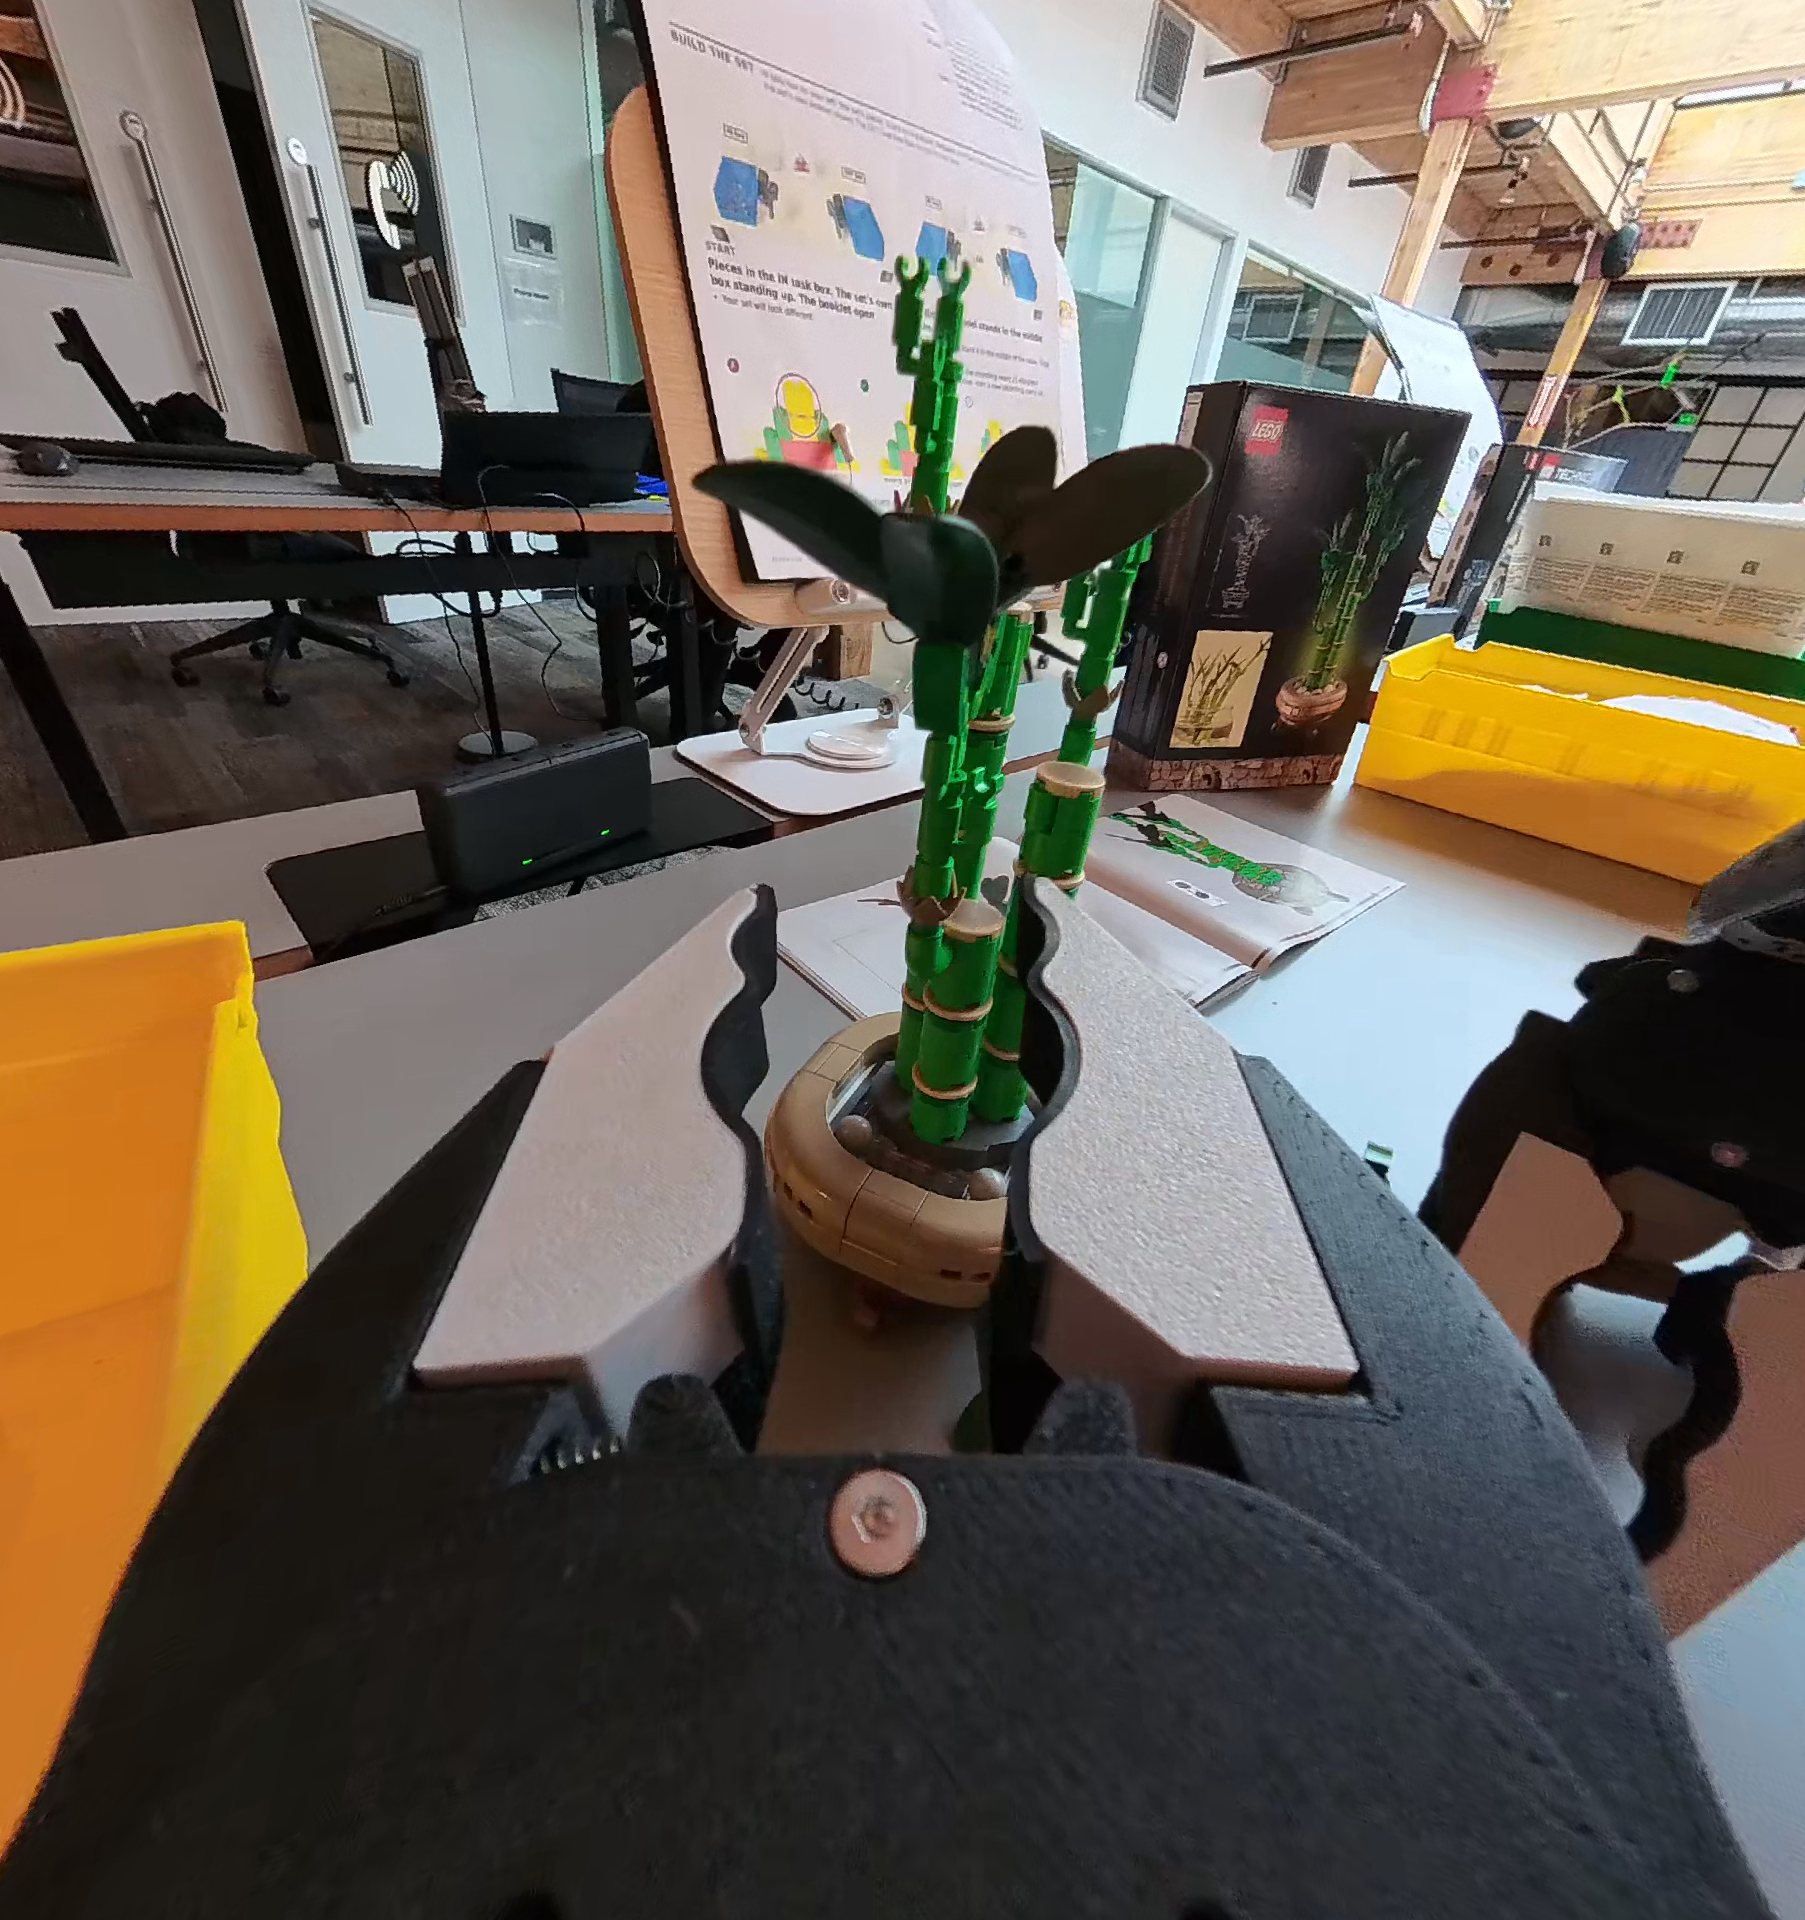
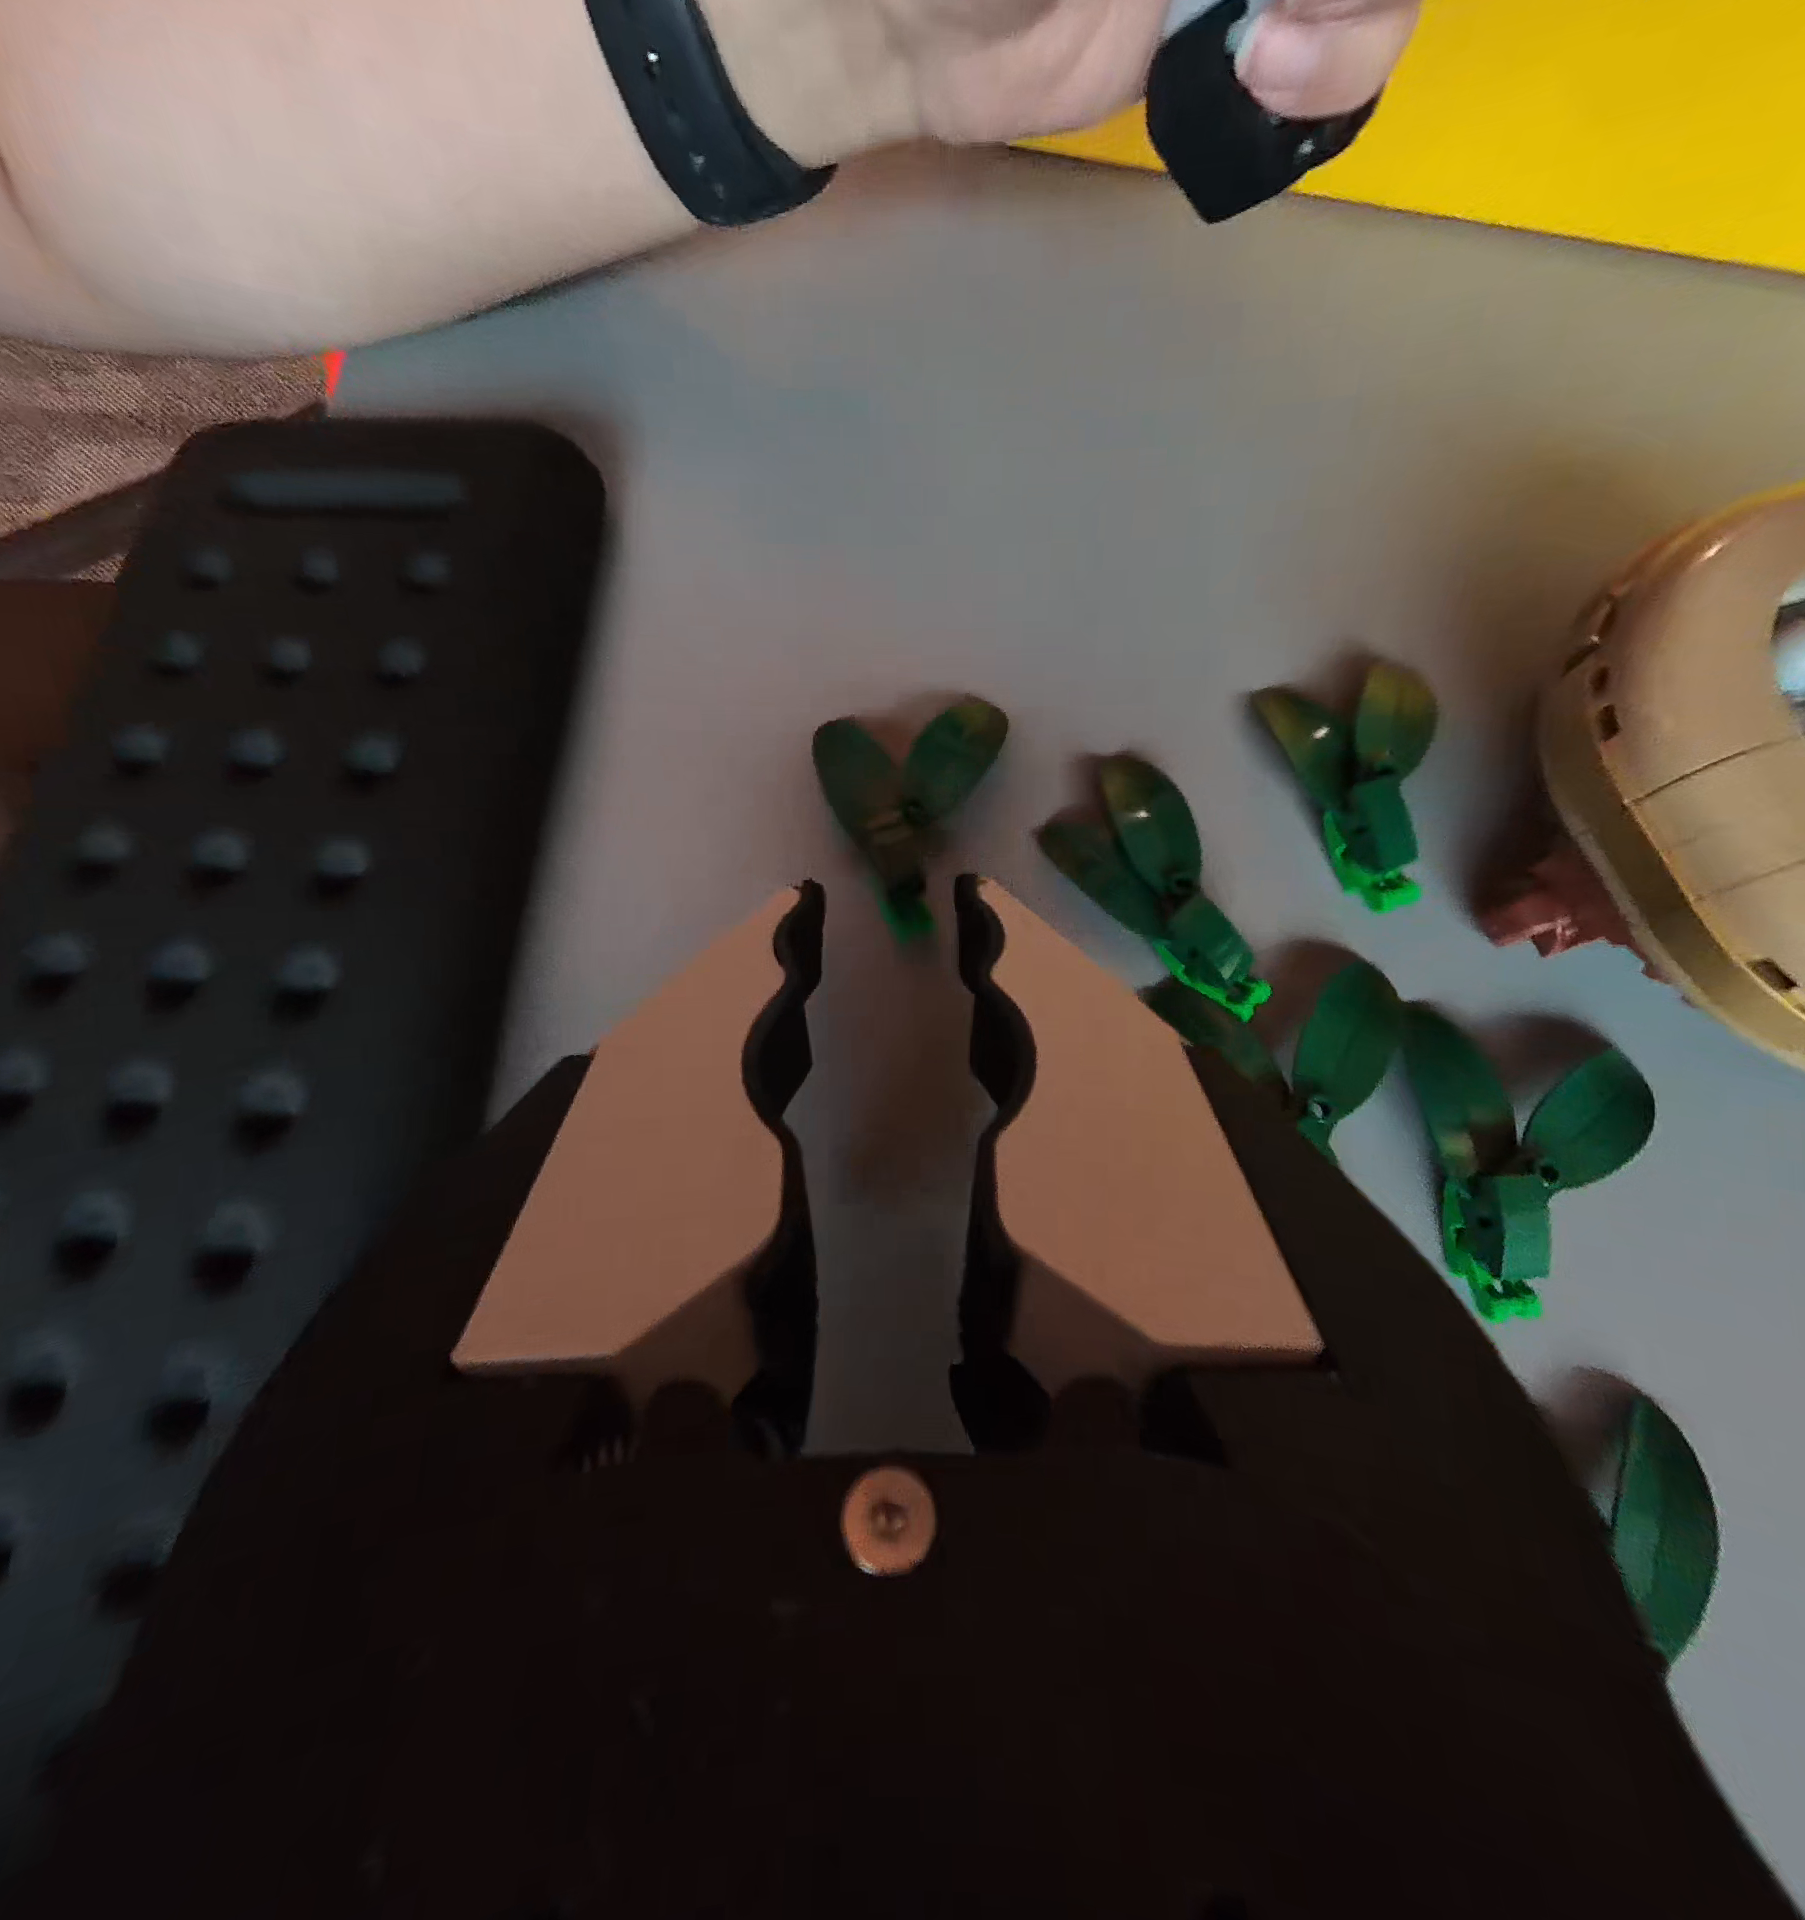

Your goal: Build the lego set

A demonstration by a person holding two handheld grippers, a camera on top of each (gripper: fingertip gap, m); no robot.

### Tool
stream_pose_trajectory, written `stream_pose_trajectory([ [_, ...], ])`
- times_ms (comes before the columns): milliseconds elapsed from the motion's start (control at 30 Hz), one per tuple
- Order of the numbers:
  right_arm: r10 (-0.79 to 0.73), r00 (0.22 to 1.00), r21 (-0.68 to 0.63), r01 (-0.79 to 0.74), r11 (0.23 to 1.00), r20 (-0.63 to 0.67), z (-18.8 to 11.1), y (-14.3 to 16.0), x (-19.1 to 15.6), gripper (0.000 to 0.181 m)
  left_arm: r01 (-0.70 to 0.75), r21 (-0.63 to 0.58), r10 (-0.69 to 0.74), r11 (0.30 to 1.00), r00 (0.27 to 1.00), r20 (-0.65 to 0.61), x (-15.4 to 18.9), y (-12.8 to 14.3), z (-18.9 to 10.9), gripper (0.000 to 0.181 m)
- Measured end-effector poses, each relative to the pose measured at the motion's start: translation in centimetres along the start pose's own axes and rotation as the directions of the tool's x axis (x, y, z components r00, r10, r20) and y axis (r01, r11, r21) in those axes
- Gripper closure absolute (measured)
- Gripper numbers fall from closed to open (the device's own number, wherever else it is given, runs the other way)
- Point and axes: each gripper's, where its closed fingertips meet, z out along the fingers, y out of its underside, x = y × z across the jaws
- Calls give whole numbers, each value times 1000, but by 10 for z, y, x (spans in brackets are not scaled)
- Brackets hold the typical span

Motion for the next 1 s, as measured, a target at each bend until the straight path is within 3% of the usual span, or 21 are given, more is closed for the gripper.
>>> stream_pose_trajectory([
  [133,50,997,-14,-49,999,52,4,5,-2,160,17,-7,-17,1000,1000,-18,2,0,1,135],
  [200,13,999,-13,-13,1000,46,4,4,-3,175,42,-20,-42,999,999,-25,2,3,2,131],
  [367,-74,997,57,74,996,7,-12,-13,-1,175,102,-3,-102,995,994,-36,-5,-1,-3,125],
  [633,-362,914,76,380,922,-182,-53,-27,4,175,112,-14,-112,994,993,-42,2,5,-13,125],
  [767,-501,850,45,514,857,-167,-63,-29,-2,175,292,26,-288,956,951,-116,31,-1,-36,134],
  [833,-590,794,-10,595,803,-148,-66,-31,-3,176,396,-37,-394,917,890,-229,56,1,-44,146],
  [900,-688,714,-81,684,725,-131,-69,-35,-2,175,456,-180,-490,872,797,-353,85,9,-49,147],
  [1000,-779,619,-107,771,627,-104,-72,-47,-7,175,407,-337,-522,849,749,-408,110,21,-52,145],
])
